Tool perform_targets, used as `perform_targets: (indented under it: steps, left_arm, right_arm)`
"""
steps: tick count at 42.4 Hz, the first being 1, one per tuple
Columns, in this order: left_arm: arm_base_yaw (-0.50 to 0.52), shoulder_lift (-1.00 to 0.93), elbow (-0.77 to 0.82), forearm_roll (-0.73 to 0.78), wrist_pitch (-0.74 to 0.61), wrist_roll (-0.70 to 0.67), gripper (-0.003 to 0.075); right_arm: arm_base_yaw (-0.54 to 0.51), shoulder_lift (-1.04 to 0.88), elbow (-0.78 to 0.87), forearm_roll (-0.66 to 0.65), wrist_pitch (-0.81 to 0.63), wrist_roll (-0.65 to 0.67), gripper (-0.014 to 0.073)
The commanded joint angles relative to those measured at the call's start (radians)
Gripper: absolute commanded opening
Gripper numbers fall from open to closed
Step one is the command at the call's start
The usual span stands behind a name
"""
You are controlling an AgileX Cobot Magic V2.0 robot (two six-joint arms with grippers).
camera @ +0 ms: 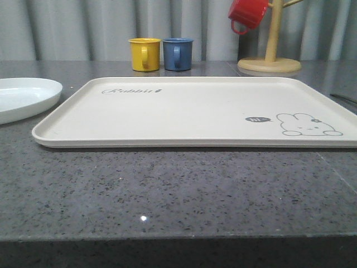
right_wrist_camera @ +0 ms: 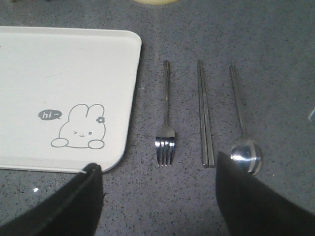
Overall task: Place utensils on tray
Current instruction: 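Reach the left gripper down and grasp the white plate's rim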
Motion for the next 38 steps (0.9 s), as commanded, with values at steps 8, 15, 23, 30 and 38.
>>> perform_targets:
  steps: [8,15,23,30,38]
  left_arm:
    - [0.000,0.028,-0.050,-0.042,-0.045,0.008,0.0351]
    - [0.000,0.043,-0.050,-0.042,-0.045,0.008,0.0266]
    - [0.000,0.045,-0.050,-0.042,-0.040,0.008,0.0045]
    - [0.000,0.037,-0.080,-0.038,-0.010,0.015,-0.0020]
    - [-0.007,0.015,-0.199,-0.070,0.089,0.021,-0.0020]
  right_arm:
    - [-0.002,0.014,-0.033,-0.010,-0.065,-0.011,0.0517]
    - [-0.002,0.014,-0.033,-0.010,-0.065,-0.011,0.0517]
    - [-0.002,0.014,-0.033,-0.010,-0.065,-0.011,0.0517]
    - [-0.002,0.014,-0.033,-0.010,-0.065,-0.011,0.0517]
    - [-0.002,0.014,-0.033,-0.010,-0.065,-0.011,0.0517]
